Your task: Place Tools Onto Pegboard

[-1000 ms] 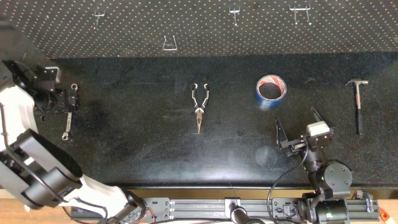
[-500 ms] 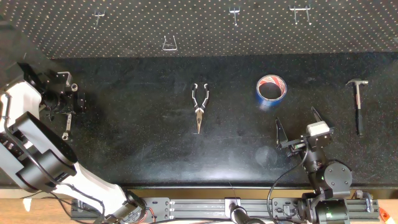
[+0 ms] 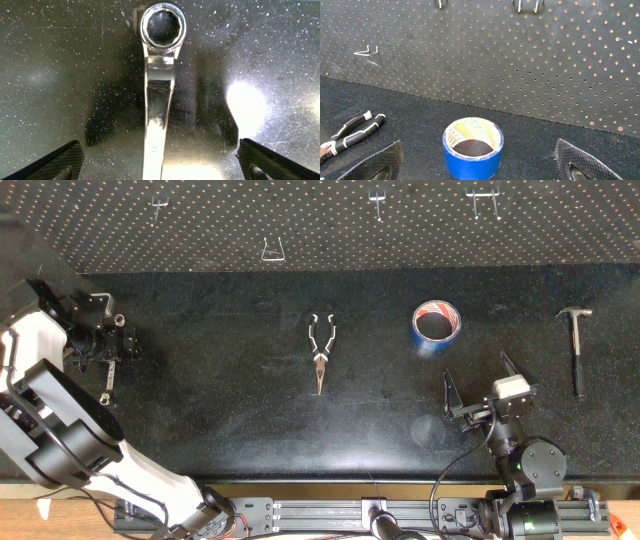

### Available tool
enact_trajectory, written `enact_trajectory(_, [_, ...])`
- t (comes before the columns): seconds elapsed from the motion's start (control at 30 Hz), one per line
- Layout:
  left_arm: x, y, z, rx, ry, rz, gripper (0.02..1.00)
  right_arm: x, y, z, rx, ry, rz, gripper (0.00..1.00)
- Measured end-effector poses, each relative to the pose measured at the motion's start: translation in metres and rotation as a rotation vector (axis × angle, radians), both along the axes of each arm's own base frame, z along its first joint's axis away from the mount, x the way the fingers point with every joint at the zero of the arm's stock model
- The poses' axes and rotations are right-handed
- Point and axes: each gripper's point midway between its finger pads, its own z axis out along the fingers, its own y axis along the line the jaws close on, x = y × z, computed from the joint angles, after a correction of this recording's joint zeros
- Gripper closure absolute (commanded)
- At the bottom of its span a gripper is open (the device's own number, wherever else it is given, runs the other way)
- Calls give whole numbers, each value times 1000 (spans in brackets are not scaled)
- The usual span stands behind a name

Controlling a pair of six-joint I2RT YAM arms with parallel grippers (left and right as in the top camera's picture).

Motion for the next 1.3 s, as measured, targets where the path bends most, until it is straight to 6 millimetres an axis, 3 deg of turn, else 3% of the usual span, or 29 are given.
enact_trajectory(0.57, [1,1,-4,-1,1,0,23,0,0,0,0,0,0,16])
enact_trajectory(0.6, [1,1,-4,-1,1,0,119,0,0,0,0,0,0,16])
enact_trajectory(0.63, [2,1,-4,-1,1,0,310,0,0,0,0,0,0,16])
enact_trajectory(0.67, [1,1,-4,-1,2,-3,621,0,0,0,0,0,0,16])
enact_trajectory(0.7, [1,1,-4,-1,2,-4,698,0,0,0,0,0,0,16])
enact_trajectory(0.73, [1,1,-5,-1,2,-3,928,0,0,0,0,0,0,16])
enact_trajectory(0.77, [1,1,-5,-1,2,-5,989,0,0,0,0,0,0,16])
enact_trajectory(1.03, [-3,-4,-1,-14,20,3,989,0,0,0,0,0,0,16])
enact_trajectory(1.1, [-2,-11,17,6,-12,31,989,0,0,0,0,0,0,16])
enact_trajectory(1.13, [-6,-25,53,42,-76,39,991,0,0,0,0,0,0,16])
enact_trajectory(1.17, [-6,-30,73,68,-119,36,989,0,0,0,0,0,0,16])
enact_trajectory(1.2, [-15,-41,113,129,-222,39,991,0,0,0,0,-1,0,16])
enact_trajectory(1.23, [-25,-48,124,145,-253,43,989,0,0,0,0,-2,0,18])
enact_trajectory(1.3, [-42,-68,129,124,-302,59,989,0,0,1,0,-3,0,16])
